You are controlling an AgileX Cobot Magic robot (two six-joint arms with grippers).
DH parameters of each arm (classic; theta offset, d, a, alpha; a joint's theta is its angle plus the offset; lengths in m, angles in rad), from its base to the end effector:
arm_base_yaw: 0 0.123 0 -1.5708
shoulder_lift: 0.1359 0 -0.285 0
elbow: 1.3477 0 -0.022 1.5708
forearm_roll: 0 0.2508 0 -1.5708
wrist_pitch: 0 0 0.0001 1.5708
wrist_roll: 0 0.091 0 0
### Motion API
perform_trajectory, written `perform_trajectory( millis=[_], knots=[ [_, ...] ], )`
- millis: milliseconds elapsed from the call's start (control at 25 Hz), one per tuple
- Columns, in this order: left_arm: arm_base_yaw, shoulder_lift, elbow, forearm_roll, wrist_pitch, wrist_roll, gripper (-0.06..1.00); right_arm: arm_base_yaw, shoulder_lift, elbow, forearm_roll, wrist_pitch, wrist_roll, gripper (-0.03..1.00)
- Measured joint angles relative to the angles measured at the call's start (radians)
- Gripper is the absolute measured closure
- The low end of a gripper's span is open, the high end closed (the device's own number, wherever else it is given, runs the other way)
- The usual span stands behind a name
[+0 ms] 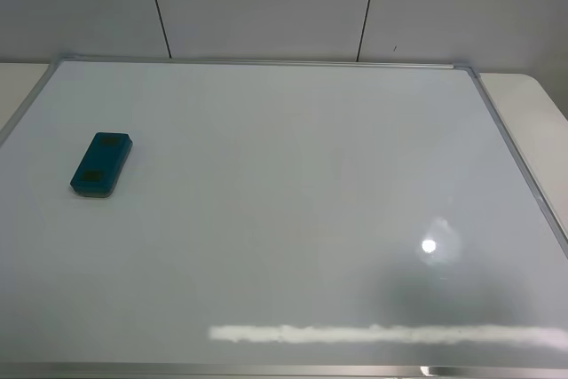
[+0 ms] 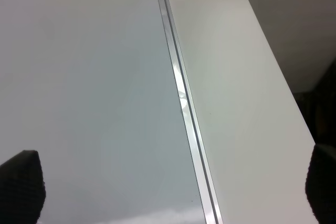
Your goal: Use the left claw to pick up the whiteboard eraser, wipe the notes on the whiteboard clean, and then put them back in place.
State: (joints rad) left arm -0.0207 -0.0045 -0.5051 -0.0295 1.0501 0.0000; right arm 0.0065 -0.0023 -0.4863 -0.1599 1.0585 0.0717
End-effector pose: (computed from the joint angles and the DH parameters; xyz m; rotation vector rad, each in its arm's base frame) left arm -0.0058 -0.0022 0.2796 0.0223 2.0240 -0.0483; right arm -0.0040 -0.0127 0.2745 0.0728 2.0447 -0.1430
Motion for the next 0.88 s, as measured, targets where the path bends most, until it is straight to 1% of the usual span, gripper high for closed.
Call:
perform_trajectory(
  millis=[880],
  knots=[
    [0.0,0.0,0.0,0.002,0.0,0.0,-0.05,0.0,0.0,0.0,0.0,0.0,0.0,-0.02]
  ],
)
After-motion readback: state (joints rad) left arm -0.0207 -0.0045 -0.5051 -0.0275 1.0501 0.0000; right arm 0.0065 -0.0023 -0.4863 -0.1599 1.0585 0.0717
